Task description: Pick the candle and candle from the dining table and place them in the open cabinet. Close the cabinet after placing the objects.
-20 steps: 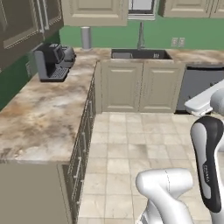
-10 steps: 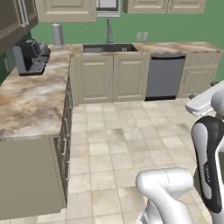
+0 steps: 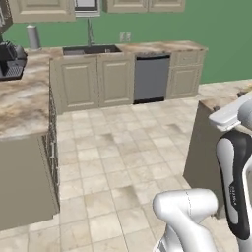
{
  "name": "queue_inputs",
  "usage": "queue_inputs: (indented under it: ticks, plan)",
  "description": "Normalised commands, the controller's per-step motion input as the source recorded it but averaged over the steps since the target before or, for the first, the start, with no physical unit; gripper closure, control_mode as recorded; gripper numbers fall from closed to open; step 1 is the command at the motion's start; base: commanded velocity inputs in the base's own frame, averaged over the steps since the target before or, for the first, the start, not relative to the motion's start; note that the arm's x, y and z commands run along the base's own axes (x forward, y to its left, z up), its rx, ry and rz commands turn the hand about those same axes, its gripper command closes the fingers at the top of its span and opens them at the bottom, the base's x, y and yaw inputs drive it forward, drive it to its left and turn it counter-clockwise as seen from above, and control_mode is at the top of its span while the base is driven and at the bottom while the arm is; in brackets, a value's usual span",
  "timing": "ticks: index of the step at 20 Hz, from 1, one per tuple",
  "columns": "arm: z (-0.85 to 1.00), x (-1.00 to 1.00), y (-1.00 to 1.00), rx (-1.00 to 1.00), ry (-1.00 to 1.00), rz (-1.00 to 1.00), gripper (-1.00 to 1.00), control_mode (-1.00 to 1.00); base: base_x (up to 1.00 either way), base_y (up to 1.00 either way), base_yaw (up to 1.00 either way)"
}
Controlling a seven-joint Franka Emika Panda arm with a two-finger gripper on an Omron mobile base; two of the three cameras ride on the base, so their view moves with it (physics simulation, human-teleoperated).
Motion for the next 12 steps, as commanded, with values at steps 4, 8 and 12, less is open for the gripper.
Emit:
queue_inputs:
  ticks: [4, 8, 12]
  plan:
    - [0.0, 0.0, 0.0, 0.0, 0.0, 0.0, -1.0, 1.0, -0.75, 0.0, -0.27]
    - [0.0, 0.0, 0.0, 0.0, 0.0, 0.0, -1.0, 1.0, -0.14, -0.35, -0.17]
    - [0.0, 0.0, 0.0, 0.0, 0.0, 0.0, -1.0, 1.0, 0.0, -0.73, -0.05]
